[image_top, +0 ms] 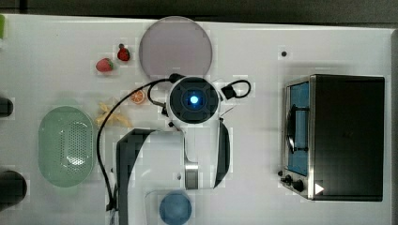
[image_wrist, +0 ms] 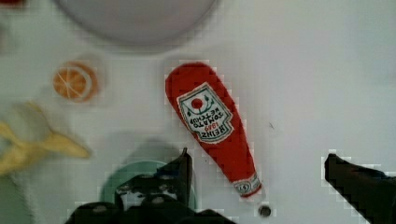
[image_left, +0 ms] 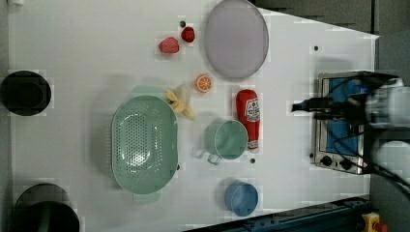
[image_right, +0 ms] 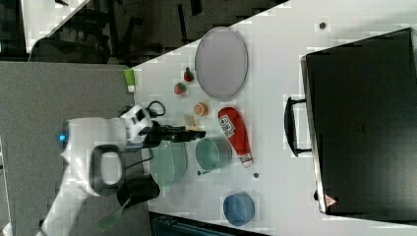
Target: Pick Ketchup from the table and place it in strainer.
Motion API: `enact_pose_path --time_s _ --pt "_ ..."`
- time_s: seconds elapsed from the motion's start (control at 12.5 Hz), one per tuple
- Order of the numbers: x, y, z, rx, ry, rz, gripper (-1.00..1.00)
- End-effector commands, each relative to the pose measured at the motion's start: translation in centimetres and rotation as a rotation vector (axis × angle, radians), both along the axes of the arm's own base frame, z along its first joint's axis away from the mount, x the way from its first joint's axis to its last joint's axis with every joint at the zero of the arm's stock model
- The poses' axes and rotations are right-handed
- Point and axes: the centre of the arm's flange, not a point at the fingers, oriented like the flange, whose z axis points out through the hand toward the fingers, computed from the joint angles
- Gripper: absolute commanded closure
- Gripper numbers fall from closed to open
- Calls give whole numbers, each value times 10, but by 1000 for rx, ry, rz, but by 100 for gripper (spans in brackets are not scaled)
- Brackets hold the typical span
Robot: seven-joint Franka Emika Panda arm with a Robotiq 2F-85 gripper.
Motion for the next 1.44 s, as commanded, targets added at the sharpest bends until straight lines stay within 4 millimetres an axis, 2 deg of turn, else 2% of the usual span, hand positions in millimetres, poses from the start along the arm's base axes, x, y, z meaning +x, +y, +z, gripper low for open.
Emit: enact_pose_path --time_s 0.08,0.24,0.64,0.88,1.12,1.2,1.44 --pt "-8 2 -18 14 -54 326 -100" --pt "-11 7 -54 25 -65 451 -100" --pt "-19 8 -134 54 -46 446 -100" --pt "-21 9 -164 68 -33 442 -100" --pt "-25 9 -185 78 -14 437 -100" --pt "-25 9 -188 79 -17 435 -93" --pt "-25 6 -191 71 -53 427 -20"
